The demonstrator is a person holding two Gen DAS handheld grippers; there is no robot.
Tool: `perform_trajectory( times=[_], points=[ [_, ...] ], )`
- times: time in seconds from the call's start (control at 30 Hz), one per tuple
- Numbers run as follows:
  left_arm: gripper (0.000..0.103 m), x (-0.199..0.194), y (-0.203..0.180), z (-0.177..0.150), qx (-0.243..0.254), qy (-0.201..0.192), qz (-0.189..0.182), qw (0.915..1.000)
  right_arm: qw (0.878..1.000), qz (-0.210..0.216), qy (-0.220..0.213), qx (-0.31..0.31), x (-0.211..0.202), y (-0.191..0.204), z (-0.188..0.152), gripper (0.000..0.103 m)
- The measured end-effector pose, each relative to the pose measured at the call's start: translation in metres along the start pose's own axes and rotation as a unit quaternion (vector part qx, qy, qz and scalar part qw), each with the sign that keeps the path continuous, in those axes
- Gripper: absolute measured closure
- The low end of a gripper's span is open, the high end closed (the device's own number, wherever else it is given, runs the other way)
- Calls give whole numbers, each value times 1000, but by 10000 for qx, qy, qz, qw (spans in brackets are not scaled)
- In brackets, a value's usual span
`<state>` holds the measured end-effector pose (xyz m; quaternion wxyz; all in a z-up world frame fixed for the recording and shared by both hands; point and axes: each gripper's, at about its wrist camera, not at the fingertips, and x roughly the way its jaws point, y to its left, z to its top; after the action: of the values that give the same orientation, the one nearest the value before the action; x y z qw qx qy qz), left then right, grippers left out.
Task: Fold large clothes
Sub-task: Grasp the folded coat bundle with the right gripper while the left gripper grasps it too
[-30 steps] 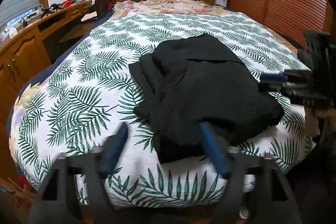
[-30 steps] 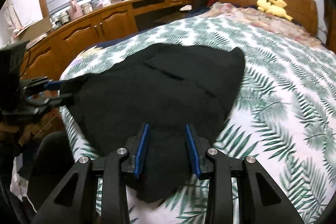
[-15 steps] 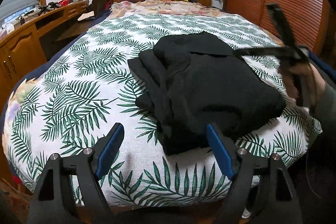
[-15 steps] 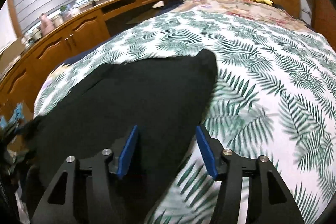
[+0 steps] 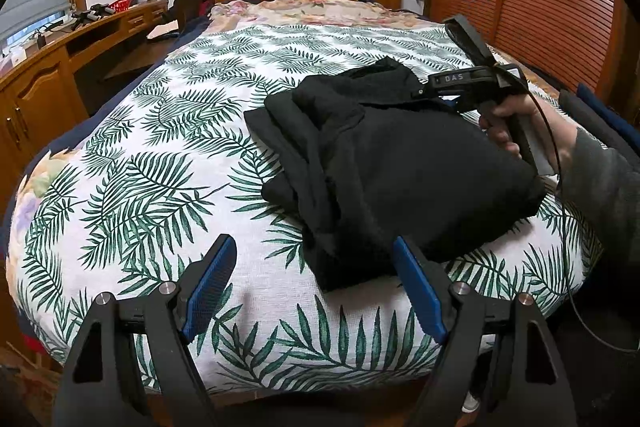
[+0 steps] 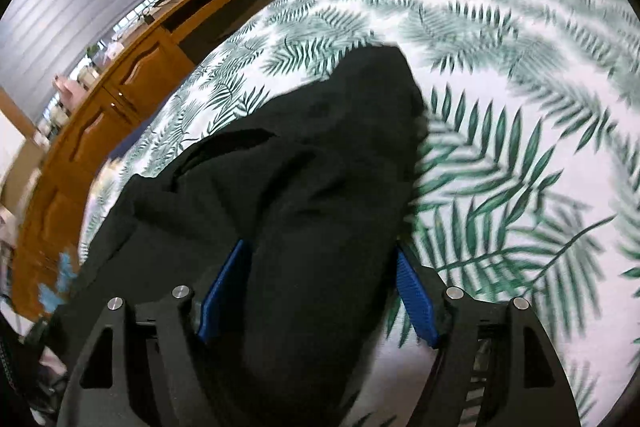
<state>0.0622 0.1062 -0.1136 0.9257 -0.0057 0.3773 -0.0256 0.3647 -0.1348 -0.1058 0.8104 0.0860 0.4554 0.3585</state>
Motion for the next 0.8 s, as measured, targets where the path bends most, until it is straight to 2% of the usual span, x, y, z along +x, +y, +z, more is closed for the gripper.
perform_trajectory(
  times=[0.03, 0.1, 0.2, 0.33, 0.5, 0.53, 0.6, 0.67, 0.8],
  points=[
    [22, -1, 0, 0, 5, 1, 3, 10000, 10000, 31, -22, -67, -1, 1, -1, 42],
    [22, -2, 0, -1, -3, 2, 1, 10000, 9993, 12, -82, -376, -7, 5, -2, 60],
    [22, -2, 0, -2, -52, 41, 5, 10000, 9982, 33, -225, -553, -17, 5, -4, 75],
    [22, 1, -1, -2, -28, 74, 84, 9999, 9976, -93, -313, -619, -39, 2, -17, 77],
    [24, 11, -1, -3, -95, 145, -45, 9998, 9971, -386, -310, -571, -74, -11, -40, 78],
    [26, 15, -1, -3, -108, 163, -88, 9998, 9966, -460, -329, -598, -82, -13, -44, 78],
    [44, 20, -1, -2, -144, 213, -134, 9996, 9958, -564, -356, -627, -90, -18, -49, 78],
    [52, 26, 0, 1, -197, 276, -217, 9992, 9957, -629, -384, -561, -93, -24, -54, 78],
    [56, 33, -5, 4, -136, 307, -227, 9992, 9958, -694, -442, -394, -89, -36, -54, 78]
  ],
)
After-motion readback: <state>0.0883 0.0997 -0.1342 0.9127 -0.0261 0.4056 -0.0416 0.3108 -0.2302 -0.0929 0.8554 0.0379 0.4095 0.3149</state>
